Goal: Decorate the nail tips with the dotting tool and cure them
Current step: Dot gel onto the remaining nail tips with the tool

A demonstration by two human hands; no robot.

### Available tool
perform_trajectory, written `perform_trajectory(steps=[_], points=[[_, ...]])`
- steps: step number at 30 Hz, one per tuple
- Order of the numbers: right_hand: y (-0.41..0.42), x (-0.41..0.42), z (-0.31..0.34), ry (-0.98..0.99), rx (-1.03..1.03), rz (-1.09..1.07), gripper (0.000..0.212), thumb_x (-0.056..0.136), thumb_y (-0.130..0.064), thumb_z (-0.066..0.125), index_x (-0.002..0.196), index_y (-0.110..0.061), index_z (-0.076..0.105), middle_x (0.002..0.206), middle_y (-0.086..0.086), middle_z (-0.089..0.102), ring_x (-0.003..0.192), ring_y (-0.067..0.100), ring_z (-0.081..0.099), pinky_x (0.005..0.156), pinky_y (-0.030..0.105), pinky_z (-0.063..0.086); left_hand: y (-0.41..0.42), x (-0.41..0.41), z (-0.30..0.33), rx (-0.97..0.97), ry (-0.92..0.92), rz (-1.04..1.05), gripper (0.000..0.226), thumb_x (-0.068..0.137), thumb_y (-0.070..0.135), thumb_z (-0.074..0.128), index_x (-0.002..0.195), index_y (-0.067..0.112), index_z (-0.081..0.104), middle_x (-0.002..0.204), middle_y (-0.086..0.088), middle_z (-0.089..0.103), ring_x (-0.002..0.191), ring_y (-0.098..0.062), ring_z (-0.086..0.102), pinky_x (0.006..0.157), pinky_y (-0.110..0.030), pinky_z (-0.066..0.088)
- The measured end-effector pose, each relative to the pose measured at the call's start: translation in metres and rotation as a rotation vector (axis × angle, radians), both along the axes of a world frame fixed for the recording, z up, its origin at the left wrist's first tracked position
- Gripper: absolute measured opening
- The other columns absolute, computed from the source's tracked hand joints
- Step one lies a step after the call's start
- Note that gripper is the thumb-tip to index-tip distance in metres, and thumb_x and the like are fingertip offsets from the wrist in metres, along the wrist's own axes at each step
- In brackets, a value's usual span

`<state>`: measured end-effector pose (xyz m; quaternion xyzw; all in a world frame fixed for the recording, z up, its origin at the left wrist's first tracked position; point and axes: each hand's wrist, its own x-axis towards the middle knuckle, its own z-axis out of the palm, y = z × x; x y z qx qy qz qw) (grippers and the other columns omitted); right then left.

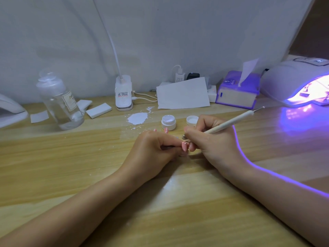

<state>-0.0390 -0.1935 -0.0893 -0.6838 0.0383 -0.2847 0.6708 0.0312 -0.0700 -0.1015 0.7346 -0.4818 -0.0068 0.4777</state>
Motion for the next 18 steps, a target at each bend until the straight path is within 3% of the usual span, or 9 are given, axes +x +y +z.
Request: perform_trajectory(steps=[5,18], points=[[0.0003,-0.0002,-0.0002,-0.003,0.003,0.006,0.037,0.077,0.011,0.056,0.050,-0.007,0.037,0.036,0.004,0.047,0.038,0.011,0.054,0.044,0.013,0.042,-0.0002,-0.0013,0.0005,-0.002,0.005,-0.007,0.023,0.073,0.002,0.072,0.085,0.021,0.073,0.078,0.030,0.061,0.059,0.023,0.048,0.057,-0.001,0.035],[0.0009,-0.0010,-0.0001,-0.010,0.004,0.004,0.038,0.078,0.011,0.055,0.050,-0.007,0.037,0.035,0.002,0.047,0.036,0.008,0.052,0.044,0.011,0.042,-0.0004,0.0006,-0.0013,0.002,0.048,-0.003,0.026,0.075,0.004,0.072,0.080,0.030,0.072,0.071,0.028,0.065,0.059,0.020,0.048,0.060,-0.007,0.042]])
